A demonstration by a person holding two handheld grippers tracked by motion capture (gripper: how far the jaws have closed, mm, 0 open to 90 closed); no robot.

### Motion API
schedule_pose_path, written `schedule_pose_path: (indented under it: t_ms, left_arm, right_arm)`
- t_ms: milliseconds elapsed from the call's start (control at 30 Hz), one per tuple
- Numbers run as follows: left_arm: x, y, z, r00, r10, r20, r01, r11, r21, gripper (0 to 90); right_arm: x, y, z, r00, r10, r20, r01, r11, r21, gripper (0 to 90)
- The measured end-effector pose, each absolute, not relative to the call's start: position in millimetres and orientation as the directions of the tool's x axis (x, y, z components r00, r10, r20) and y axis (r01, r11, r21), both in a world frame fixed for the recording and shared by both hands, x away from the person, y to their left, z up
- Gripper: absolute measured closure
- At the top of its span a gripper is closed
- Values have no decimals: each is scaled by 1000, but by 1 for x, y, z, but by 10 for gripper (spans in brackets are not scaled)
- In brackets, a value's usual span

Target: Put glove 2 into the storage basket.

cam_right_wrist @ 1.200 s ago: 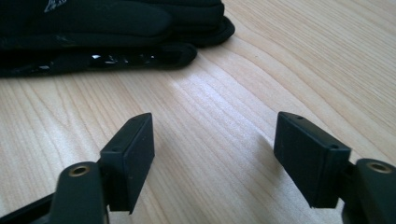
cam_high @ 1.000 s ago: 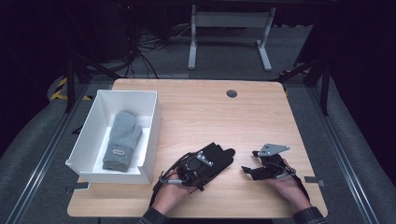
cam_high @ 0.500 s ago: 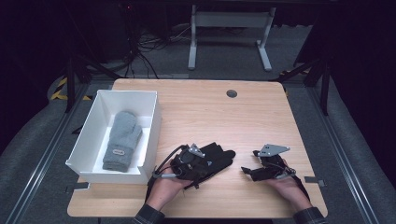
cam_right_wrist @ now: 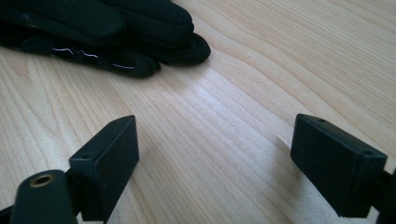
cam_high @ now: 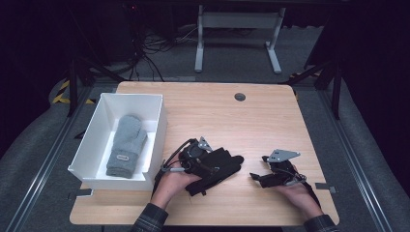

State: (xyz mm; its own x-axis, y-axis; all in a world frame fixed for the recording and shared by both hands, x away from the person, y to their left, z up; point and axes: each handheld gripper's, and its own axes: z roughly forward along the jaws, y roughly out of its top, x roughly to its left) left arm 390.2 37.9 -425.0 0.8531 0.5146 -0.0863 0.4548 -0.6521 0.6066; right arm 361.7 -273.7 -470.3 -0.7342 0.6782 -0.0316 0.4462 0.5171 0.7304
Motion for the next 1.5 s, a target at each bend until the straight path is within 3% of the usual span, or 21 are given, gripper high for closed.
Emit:
schedule_pose_path:
  t_ms: [267,633,800,1033,1100,1500]
  left_arm:
    - [398,32,-435,854,516,-70,454,-673,584,201]
    - [400,25,-449,872,484,-66,444,-730,519,241]
    - [400,27,-449,876,475,-86,446,-728,520,309]
    - [396,26,-444,894,435,-108,426,-749,507,602]
    - [396,26,-443,892,436,-118,433,-748,503,651]
    - [396,33,-433,856,480,-192,501,-681,534,686]
  right_arm:
    - [362,-274,-470,-734,679,-32,446,517,731,161]
    - [361,-274,-470,-734,679,-33,445,517,731,161]
    - [361,-273,-470,-734,678,-33,445,517,731,161]
    - [361,-273,-470,-734,678,-33,445,517,731,162]
    - [361,-273,-470,-734,679,-33,445,517,731,161]
    - [361,-273,-470,-733,679,-33,445,516,732,161]
